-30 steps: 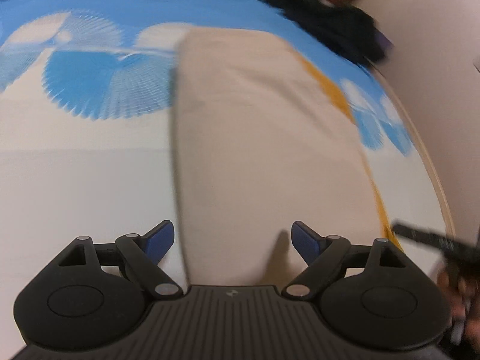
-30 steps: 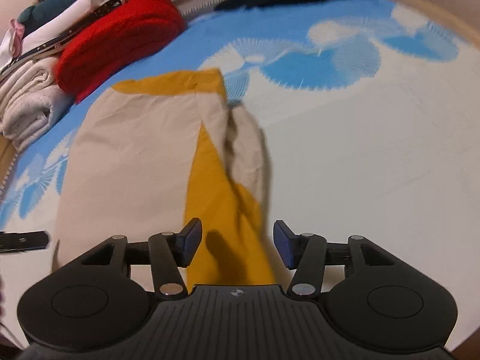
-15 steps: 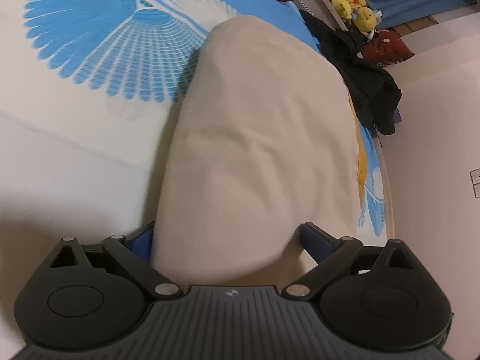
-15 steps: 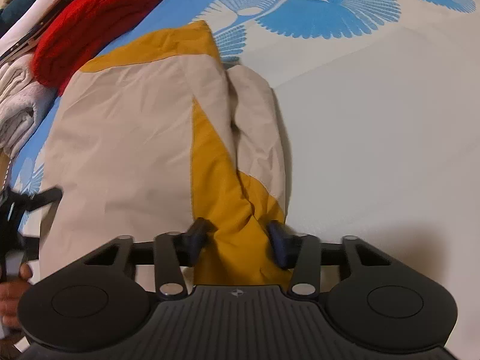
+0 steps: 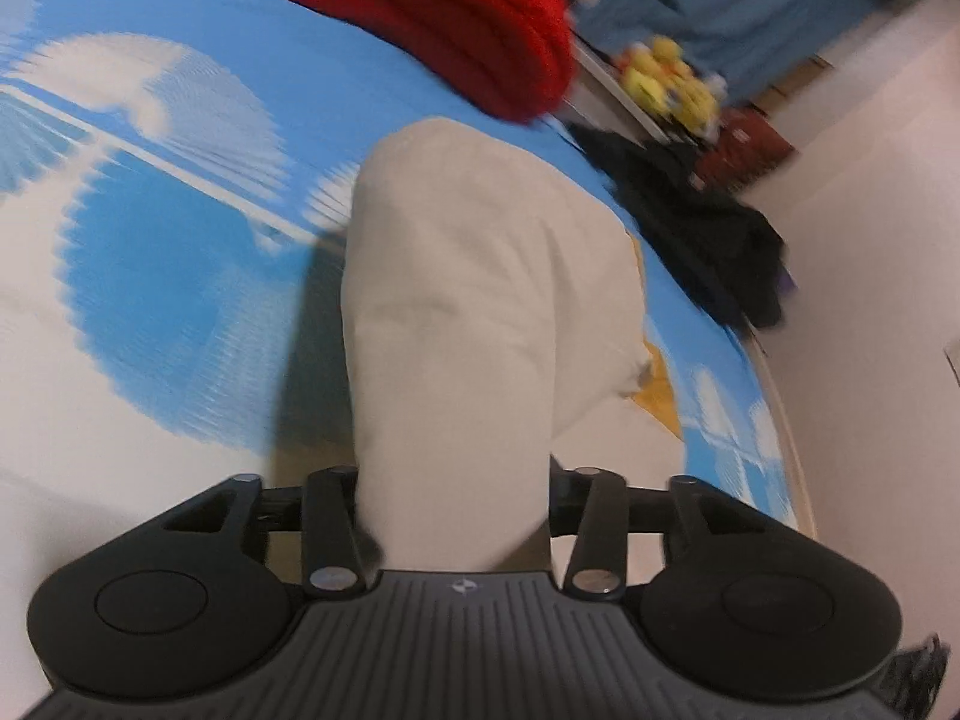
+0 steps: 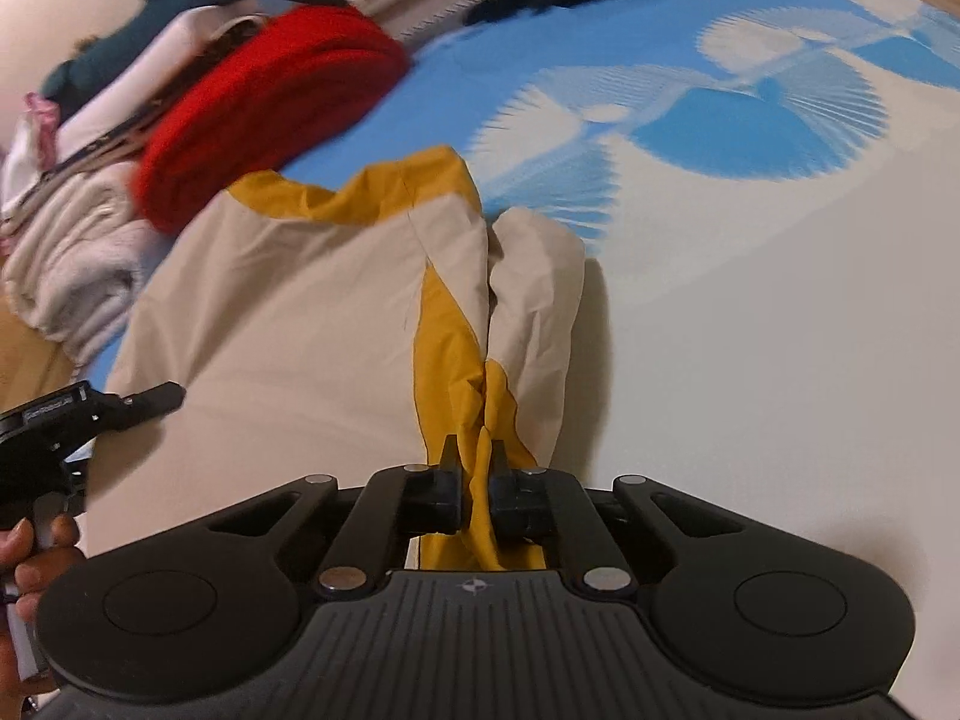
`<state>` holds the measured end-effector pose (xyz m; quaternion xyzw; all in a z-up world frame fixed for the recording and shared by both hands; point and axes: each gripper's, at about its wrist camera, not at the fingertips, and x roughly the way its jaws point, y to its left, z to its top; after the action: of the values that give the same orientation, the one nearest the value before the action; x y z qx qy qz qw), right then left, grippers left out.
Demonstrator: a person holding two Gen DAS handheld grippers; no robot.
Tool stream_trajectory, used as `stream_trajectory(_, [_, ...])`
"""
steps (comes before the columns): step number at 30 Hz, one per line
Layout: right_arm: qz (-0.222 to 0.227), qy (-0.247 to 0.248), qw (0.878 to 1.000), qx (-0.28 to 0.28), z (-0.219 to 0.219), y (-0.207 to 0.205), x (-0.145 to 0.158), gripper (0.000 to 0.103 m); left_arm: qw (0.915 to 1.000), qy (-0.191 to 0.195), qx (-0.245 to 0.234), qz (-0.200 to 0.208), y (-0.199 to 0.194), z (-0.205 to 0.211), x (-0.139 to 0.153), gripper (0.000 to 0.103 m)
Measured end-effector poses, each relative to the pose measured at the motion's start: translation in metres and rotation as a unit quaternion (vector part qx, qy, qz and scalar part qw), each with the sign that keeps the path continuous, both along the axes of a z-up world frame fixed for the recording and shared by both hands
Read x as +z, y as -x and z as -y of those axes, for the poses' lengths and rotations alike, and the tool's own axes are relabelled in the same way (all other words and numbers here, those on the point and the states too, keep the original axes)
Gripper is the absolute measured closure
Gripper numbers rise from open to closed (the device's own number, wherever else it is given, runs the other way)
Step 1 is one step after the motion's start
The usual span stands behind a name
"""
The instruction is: Fold large clothes
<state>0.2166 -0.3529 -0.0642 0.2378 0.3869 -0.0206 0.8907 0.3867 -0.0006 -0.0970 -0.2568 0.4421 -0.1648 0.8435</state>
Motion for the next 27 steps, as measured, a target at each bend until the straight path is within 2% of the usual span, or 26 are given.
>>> stream_trajectory(2, [0.002, 0.009, 1.000, 0.010, -0.019, -0.009, 0.001, 0.097, 0.9990, -0.025, 0.036, 0.003, -0.005, -0.022, 0.007, 0.036])
stream_trajectory(5, [-0.012, 0.023, 1.000, 0.011, -0.034, -0.016, -0.004, 0.097, 0.9950, -0.080, 0.057, 0.016, 0.000, -0.045, 0.022, 0.035])
stream_trajectory(9, [-0.030, 0.043, 0.999, 0.002, -0.034, -0.015, -0.007, 0.097, 0.9953, -0.089, -0.017, 0.033, 0.026, -0.043, 0.036, 0.035])
stream_trajectory(10, [-0.034, 0.041, 0.999, 0.000, -0.035, -0.015, -0.008, 0.096, 0.9931, -0.104, -0.043, 0.033, 0.031, -0.034, 0.033, 0.035])
stream_trajectory(12, [-0.037, 0.038, 0.999, 0.000, -0.033, -0.016, -0.009, 0.092, 0.9800, -0.171, -0.101, 0.004, 0.033, -0.009, 0.006, 0.031])
stream_trajectory(14, [-0.032, 0.052, 0.998, -0.002, -0.038, -0.013, -0.004, 0.085, 0.9704, -0.223, -0.094, -0.006, 0.037, -0.001, -0.006, 0.029])
stream_trajectory(16, [-0.017, 0.058, 0.998, -0.007, -0.040, -0.007, 0.004, 0.083, 0.9682, -0.233, -0.090, 0.014, 0.047, 0.002, 0.016, 0.033])
stream_trajectory(18, [0.003, 0.068, 0.998, -0.008, -0.043, 0.004, 0.016, 0.083, 0.9642, -0.228, -0.119, 0.067, 0.069, 0.007, 0.044, 0.031])
stream_trajectory(19, [0.006, 0.066, 0.998, -0.004, -0.043, 0.007, 0.019, 0.083, 0.9615, -0.223, -0.139, 0.081, 0.078, 0.011, 0.051, 0.030])
stream_trajectory(20, [0.005, 0.055, 0.998, 0.001, -0.042, 0.011, 0.021, 0.083, 0.9584, -0.223, -0.161, 0.076, 0.085, 0.015, 0.048, 0.030])
stream_trajectory(21, [-0.002, 0.040, 0.999, 0.008, -0.041, 0.015, 0.020, 0.083, 0.9539, -0.232, -0.181, 0.060, 0.093, 0.020, 0.038, 0.030])
stream_trajectory(22, [-0.015, 0.037, 0.999, 0.011, -0.041, 0.016, 0.016, 0.083, 0.9455, -0.255, -0.200, 0.032, 0.095, 0.027, 0.021, 0.029])
stream_trajectory(23, [-0.042, 0.050, 0.998, 0.016, -0.043, 0.016, 0.009, 0.083, 0.9368, -0.280, -0.210, 0.011, 0.097, 0.031, 0.004, 0.017])
stream_trajectory(24, [-0.079, 0.073, 0.994, 0.021, -0.044, 0.014, -0.002, 0.083, 0.9293, -0.305, -0.208, 0.000, 0.102, 0.033, -0.009, 0.013])
stream_trajectory(26, [-0.118, 0.093, 0.989, 0.009, -0.040, 0.016, -0.016, 0.083, 0.9309, -0.314, -0.186, 0.007, 0.112, 0.034, 0.001, 0.014])
stream_trajectory(27, [-0.116, 0.102, 0.988, -0.005, -0.037, 0.019, -0.012, 0.081, 0.9311, -0.321, -0.172, 0.022, 0.120, 0.035, 0.016, 0.014])
